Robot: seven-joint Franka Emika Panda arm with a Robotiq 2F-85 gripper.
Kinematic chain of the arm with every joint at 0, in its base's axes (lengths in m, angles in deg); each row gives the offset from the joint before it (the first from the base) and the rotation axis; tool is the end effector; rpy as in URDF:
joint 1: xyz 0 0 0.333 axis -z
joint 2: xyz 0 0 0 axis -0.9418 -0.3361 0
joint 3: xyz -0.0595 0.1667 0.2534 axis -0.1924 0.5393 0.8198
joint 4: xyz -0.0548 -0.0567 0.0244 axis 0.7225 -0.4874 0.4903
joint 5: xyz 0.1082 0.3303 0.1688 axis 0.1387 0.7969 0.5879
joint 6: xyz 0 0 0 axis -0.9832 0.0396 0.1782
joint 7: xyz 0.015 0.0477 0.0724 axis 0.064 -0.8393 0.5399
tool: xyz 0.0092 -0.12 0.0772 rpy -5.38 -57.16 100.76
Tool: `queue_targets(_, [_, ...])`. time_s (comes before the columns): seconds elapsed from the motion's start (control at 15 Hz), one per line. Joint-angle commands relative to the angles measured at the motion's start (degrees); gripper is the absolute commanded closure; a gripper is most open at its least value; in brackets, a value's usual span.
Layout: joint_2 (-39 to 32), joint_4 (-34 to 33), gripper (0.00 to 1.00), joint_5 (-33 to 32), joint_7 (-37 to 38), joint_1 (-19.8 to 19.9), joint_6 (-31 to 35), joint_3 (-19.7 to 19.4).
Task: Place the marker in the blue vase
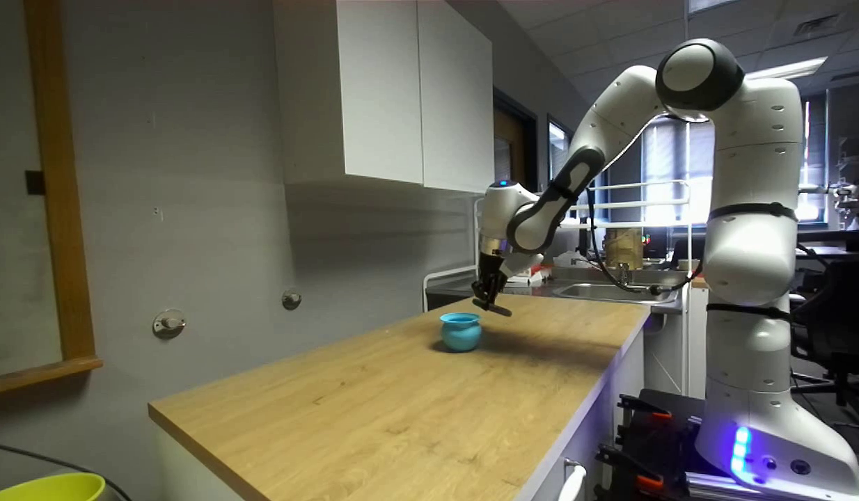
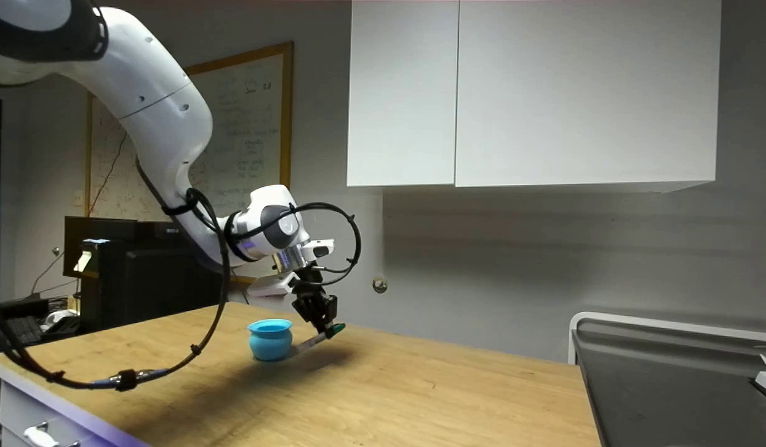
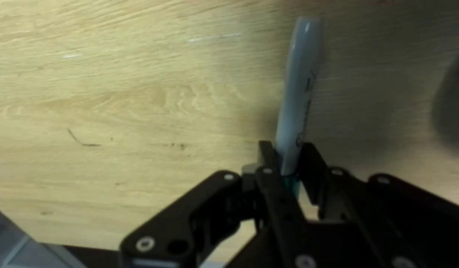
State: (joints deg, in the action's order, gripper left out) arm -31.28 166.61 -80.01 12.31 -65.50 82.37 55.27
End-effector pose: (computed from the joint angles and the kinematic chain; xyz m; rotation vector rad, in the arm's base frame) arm 0.5075 -0.0698 0.3250 2.8356 -0.2948 0.4886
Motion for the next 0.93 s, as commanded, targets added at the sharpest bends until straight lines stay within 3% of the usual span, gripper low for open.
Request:
queue_targets(0.0, [5.33,-0.19,0.93,-9.97,10.62,1.32,-3.83,2.55])
queue_targets(0.4, [10.94,-1.63,0.93,-20.99,30.04,1.50,-9.97,8.44])
queue_targets(0.87, [12.47,-4.83,0.93,-29.23,48.78,-1.57,-19.20,14.35])
